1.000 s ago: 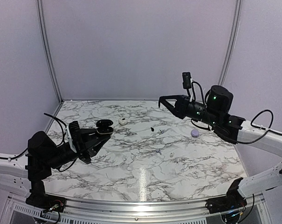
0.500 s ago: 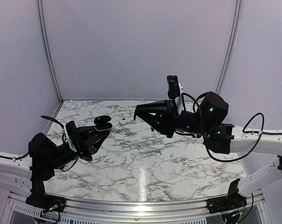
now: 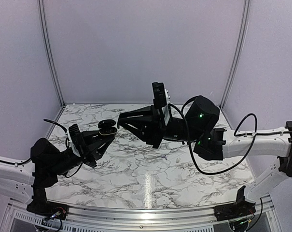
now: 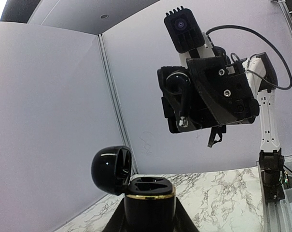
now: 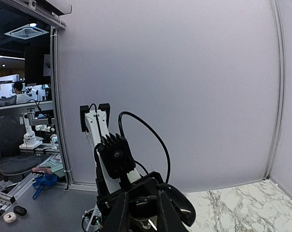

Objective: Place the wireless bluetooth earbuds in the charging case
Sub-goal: Insert the left earbud into the left side groove of the charging case.

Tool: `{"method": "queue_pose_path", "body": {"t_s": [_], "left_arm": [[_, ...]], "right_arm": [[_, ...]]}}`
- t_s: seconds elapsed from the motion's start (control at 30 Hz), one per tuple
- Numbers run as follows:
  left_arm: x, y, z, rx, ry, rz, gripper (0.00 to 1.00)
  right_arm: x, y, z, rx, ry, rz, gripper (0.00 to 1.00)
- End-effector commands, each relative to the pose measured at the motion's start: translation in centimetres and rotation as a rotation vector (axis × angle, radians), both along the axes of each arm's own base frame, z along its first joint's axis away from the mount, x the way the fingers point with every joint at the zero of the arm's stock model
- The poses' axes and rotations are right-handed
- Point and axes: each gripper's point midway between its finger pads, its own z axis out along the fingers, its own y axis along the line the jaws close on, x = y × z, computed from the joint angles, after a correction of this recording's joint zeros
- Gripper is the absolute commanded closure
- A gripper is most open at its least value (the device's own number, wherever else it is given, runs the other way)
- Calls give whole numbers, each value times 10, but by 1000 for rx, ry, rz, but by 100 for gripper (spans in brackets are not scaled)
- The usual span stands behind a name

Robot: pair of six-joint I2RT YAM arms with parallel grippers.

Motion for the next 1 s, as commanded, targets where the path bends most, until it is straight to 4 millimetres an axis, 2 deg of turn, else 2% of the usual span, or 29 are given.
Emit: {"method": "queue_pose_path", "body": {"t_s": [0.0, 0.57, 0.97], "left_arm": [[-2, 3, 18, -82, -4, -16, 100], [0, -1, 20, -125, 37, -40, 100], [1, -1, 22, -138, 34, -42, 100]], "right_arm": [[-5, 7, 21, 62, -62, 13, 100], [3, 30, 8, 52, -85, -7, 100], [9, 36, 11, 96, -55, -20, 100]]}}
